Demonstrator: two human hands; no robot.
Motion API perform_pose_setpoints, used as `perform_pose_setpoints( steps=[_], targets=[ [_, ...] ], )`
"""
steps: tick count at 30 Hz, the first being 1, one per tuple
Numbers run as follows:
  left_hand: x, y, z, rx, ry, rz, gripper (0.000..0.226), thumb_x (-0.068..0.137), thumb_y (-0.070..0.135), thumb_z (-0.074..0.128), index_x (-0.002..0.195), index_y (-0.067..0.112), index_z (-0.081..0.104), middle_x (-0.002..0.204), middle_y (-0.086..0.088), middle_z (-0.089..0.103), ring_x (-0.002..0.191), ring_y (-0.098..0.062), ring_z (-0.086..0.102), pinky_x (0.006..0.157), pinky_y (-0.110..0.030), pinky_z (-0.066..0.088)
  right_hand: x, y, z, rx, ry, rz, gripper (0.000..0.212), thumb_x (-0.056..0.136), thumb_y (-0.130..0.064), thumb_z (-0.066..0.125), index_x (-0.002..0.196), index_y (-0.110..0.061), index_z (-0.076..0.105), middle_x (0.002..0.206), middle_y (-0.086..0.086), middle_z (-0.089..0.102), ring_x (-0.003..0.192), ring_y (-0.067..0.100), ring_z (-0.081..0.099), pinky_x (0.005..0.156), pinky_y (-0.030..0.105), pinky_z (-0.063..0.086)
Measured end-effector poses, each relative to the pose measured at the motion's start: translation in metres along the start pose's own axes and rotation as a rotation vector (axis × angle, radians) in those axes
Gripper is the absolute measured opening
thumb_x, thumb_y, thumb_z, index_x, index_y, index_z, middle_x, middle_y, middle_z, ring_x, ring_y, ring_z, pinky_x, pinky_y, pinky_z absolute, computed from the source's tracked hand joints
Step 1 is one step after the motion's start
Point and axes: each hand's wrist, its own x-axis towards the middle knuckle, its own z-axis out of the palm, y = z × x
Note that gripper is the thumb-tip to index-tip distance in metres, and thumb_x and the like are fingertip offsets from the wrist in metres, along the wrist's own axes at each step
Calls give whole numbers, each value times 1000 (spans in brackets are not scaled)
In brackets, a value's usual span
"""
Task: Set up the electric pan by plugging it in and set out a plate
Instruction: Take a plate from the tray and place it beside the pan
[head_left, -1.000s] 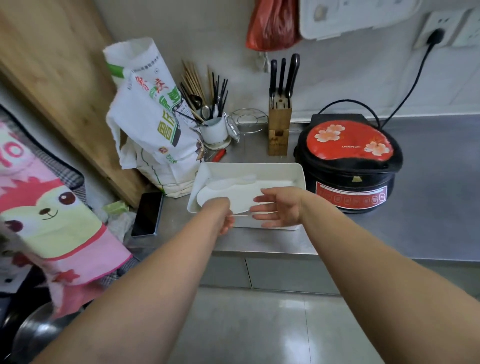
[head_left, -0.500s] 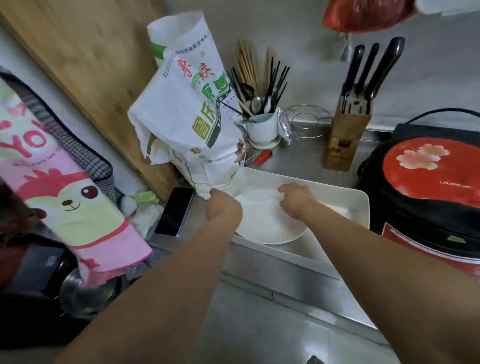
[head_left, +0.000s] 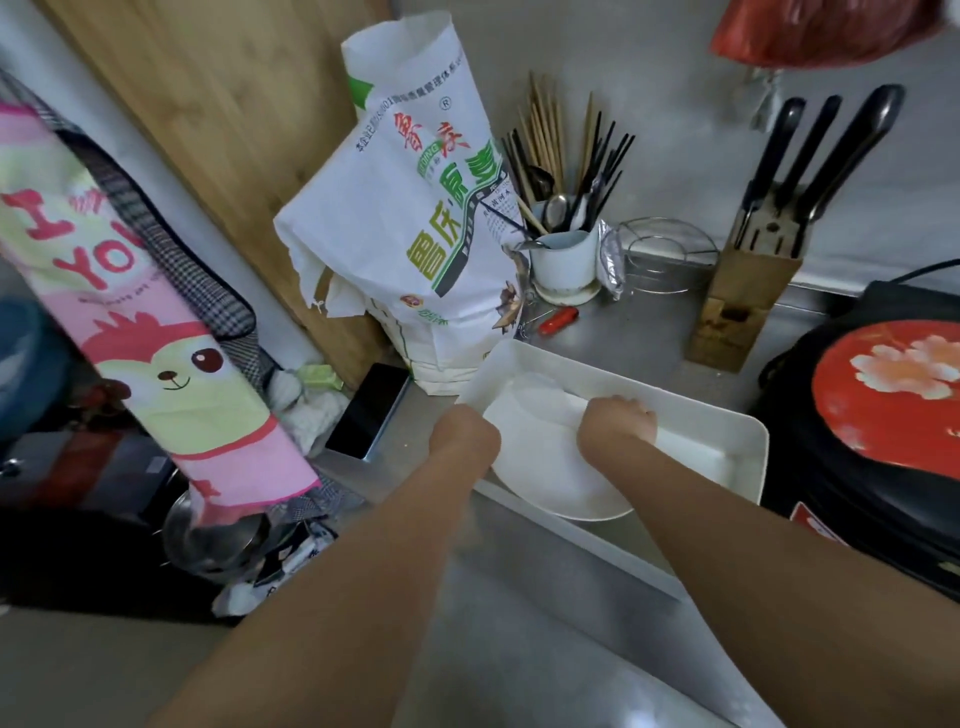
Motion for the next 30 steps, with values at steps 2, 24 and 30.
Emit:
perform_pose_setpoints(
  steps=[2, 24, 30],
  targets=[
    [-9, -1, 0, -1, 33, 16, 38, 86, 8, 54, 124, -1, 53, 122, -17, 59, 109, -33, 59, 90, -36, 53, -7, 9, -5, 37, -2, 14, 44, 92, -21, 44, 135, -17, 51, 134, 7, 51, 127, 27, 45, 102, 34, 34],
    [-253, 46, 31, -438, -67, 124, 19, 77, -9, 52, 64, 4, 52, 69, -17, 59, 75, -36, 65, 75, -54, 58, -230, 244, -100, 723, 370, 306, 42, 92, -11, 43, 133, 0, 39, 138, 23, 43, 127, 37, 45, 100, 38, 39],
    [-330, 114, 139, -340, -248, 217, 34, 87, -1, 46, 120, -2, 57, 119, -18, 63, 107, -35, 62, 79, -31, 53, -243, 382, -98, 651, 411, 457, 36, 94, -5, 37, 128, 3, 42, 133, 21, 44, 122, 36, 46, 94, 38, 42]
  ],
)
